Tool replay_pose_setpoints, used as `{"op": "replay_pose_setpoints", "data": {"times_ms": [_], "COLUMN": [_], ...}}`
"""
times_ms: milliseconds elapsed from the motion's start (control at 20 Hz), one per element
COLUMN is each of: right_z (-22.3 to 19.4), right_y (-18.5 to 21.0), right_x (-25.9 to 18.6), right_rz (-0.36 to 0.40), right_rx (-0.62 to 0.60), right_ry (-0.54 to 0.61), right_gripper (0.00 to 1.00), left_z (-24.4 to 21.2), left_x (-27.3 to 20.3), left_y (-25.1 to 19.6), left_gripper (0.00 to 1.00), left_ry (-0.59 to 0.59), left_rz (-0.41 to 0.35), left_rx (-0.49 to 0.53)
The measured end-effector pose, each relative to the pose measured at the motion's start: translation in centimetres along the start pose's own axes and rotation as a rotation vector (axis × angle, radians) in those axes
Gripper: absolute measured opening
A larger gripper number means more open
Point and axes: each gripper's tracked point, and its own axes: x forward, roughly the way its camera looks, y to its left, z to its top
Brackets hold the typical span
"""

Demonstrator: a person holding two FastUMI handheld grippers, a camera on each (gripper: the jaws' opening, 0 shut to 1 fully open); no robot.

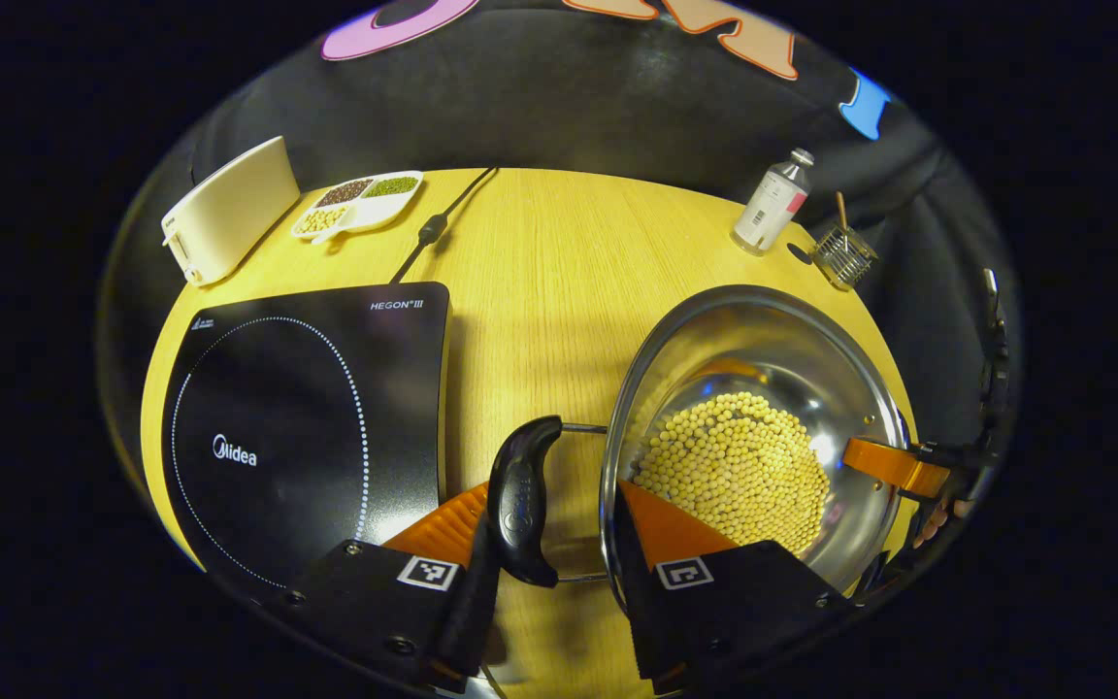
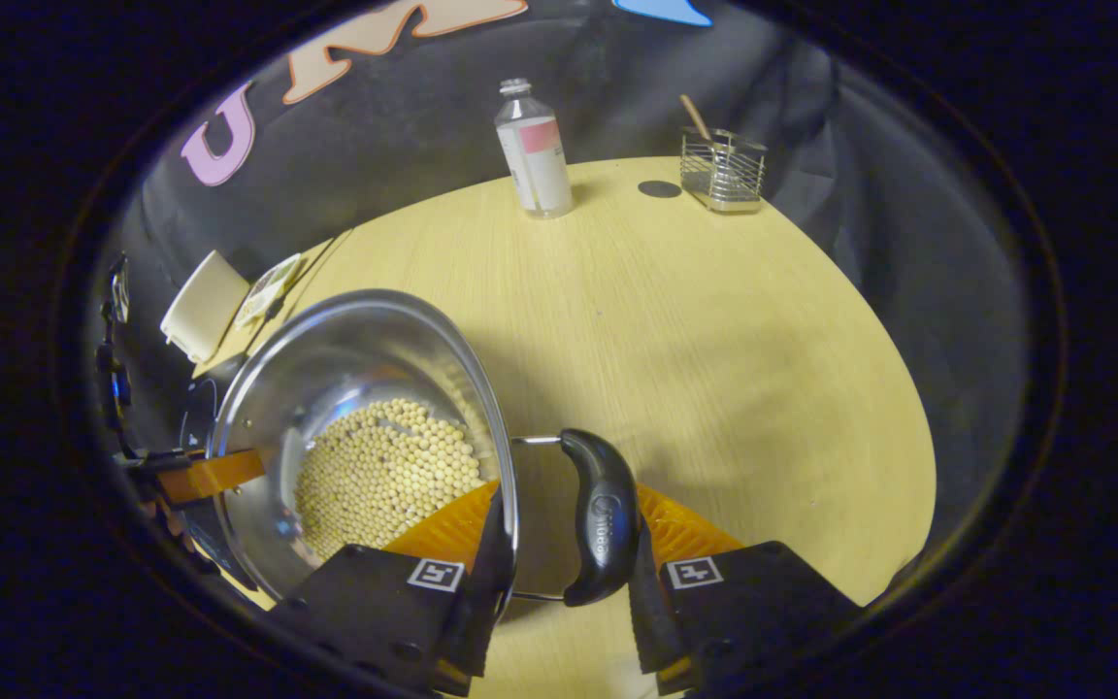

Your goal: First push the handle of the pot to place it horizontally, then grasp the pot with both hands and set it on the induction cooktop.

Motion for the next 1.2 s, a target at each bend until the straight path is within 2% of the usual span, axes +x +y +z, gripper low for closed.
{"op": "replay_pose_setpoints", "data": {"times_ms": [50, 100, 150, 500, 650, 700, 750, 1100, 1150, 1200], "right_z": [-0.3, -0.3, -0.4, 0.3, 1.0, 1.4, 1.7, 1.6, 1.3, 1.2], "right_y": [0.2, 0.3, 0.4, 1.9, 3.4, 4.0, 4.8, 9.6, 10.3, 11.1], "right_x": [0.0, -0.2, -0.4, -3.1, -4.8, -5.3, -5.8, -7.4, -7.5, -7.6], "right_rz": [0.007, 0.008, 0.011, 0.051, 0.069, 0.077, 0.087, 0.154, 0.162, 0.169], "right_rx": [0.005, -0.001, -0.007, -0.010, -0.023, -0.031, -0.039, -0.067, -0.068, -0.070], "right_ry": [0.006, 0.007, 0.008, -0.014, -0.040, -0.055, -0.068, -0.092, -0.093, -0.093], "right_gripper": [0.51, 0.51, 0.51, 0.51, 0.51, 0.56, 0.51, 0.51, 0.61, 0.51], "left_z": [-0.1, -0.4, -0.6, 0.0, 0.7, 1.0, 1.2, 1.3, 1.1, 1.2], "left_x": [-0.1, -0.4, -0.8, -4.8, -7.0, -7.8, -8.5, -12.7, -13.0, -13.5], "left_y": [0.1, 0.1, 0.2, 0.9, 1.7, 2.1, 2.6, 6.2, 6.9, 7.6], "left_gripper": [0.58, 0.60, 0.56, 0.58, 0.58, 0.56, 0.58, 0.56, 0.56, 0.56], "left_ry": [0.004, 0.013, 0.016, -0.028, -0.058, -0.073, -0.086, -0.124, -0.127, -0.134], "left_rz": [-0.003, -0.005, -0.002, 0.018, 0.028, 0.032, 0.036, 0.089, 0.096, 0.103], "left_rx": [-0.013, -0.023, -0.030, -0.040, -0.047, -0.051, -0.058, -0.085, -0.087, -0.085]}}
